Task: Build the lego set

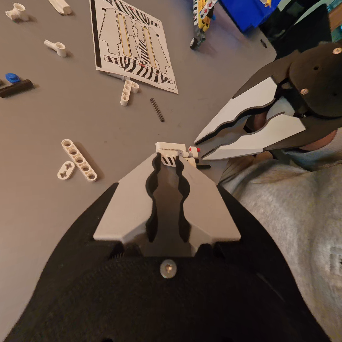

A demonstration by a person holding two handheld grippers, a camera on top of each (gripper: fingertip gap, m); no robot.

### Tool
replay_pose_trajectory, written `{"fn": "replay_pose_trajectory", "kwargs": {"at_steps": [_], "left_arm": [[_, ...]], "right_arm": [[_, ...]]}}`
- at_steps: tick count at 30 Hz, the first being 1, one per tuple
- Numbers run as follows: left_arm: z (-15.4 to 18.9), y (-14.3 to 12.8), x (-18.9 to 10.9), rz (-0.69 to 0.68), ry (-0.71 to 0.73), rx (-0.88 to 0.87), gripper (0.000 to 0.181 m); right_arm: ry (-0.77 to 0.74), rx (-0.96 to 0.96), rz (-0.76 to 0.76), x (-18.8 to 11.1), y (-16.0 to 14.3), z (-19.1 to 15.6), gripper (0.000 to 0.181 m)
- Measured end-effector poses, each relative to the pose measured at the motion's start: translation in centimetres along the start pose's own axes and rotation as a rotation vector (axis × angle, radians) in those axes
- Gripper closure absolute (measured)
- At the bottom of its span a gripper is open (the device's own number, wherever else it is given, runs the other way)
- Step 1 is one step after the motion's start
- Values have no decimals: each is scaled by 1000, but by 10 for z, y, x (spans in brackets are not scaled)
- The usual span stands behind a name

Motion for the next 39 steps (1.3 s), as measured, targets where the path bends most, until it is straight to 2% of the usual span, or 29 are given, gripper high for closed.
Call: {"fn": "replay_pose_trajectory", "kwargs": {"at_steps": [13,23,27,35,39], "left_arm": [[1,-1,1,-10,-26,-20,169],[10,-3,5,-15,-68,-23,171],[15,-5,8,-20,-64,12,172],[9,5,-5,54,-61,13,152],[4,1,-6,17,-68,-12,145]], "right_arm": [[92,-25,7,5,-2,4,168],[-66,-12,-48,4,-3,3,168],[-74,42,-38,5,-2,2,168],[-72,66,-41,2,-4,4,168],[-58,79,-35,2,-3,3,168]]}}
Point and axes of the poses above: each gripper's, where its closed fingertips meet, x out along the fingers, y out of its top, z = x × y across the jaws, the point moved 3 cm from there along -x, back along the fingers, and after that the axes turned 7 degrees about z, right-handed, at the moved point
